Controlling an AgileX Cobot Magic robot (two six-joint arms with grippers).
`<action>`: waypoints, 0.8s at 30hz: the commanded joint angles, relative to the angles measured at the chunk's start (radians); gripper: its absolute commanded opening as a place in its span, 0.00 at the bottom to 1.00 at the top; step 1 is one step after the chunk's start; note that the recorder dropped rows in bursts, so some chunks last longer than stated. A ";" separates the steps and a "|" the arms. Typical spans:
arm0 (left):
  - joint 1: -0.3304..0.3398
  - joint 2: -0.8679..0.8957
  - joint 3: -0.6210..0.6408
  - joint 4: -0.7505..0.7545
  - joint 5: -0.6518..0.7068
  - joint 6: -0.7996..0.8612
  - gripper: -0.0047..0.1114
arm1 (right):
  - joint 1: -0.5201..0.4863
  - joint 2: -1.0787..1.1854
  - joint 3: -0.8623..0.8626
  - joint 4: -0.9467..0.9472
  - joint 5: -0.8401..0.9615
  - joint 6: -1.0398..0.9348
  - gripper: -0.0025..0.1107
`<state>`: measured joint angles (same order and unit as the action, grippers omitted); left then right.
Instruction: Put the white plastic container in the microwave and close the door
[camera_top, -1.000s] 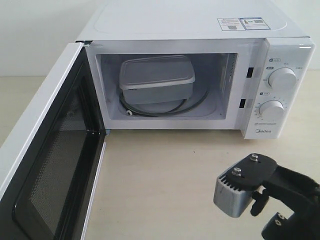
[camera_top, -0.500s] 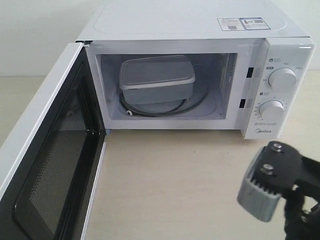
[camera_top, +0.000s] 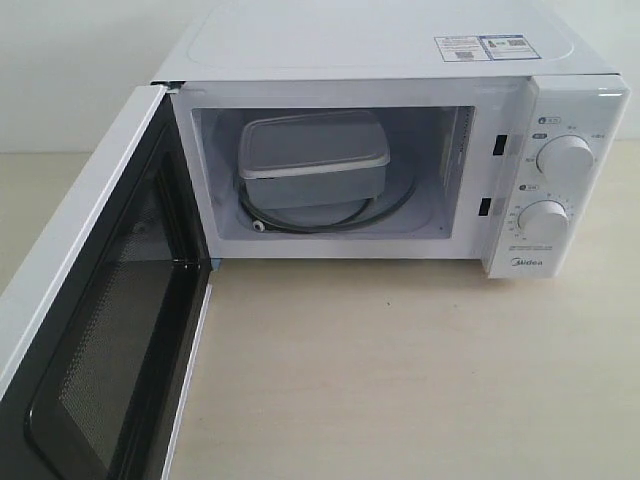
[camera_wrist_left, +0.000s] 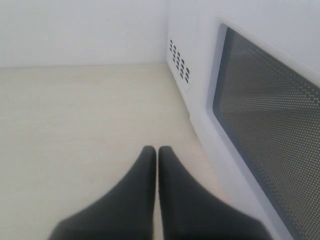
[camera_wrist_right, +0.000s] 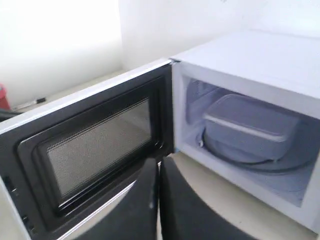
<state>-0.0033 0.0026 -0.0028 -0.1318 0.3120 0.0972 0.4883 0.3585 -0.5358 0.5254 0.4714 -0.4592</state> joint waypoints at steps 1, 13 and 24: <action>-0.006 -0.003 0.003 0.001 -0.007 0.000 0.07 | -0.125 -0.139 0.072 0.000 -0.039 0.006 0.02; -0.006 -0.003 0.003 0.001 -0.005 0.000 0.07 | -0.378 -0.306 0.303 0.029 -0.271 0.140 0.02; -0.006 -0.003 0.003 0.001 -0.005 0.000 0.07 | -0.378 -0.335 0.484 -0.107 -0.336 0.207 0.02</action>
<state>-0.0033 0.0026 -0.0028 -0.1318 0.3120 0.0972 0.1173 0.0383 -0.0943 0.4849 0.1435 -0.2703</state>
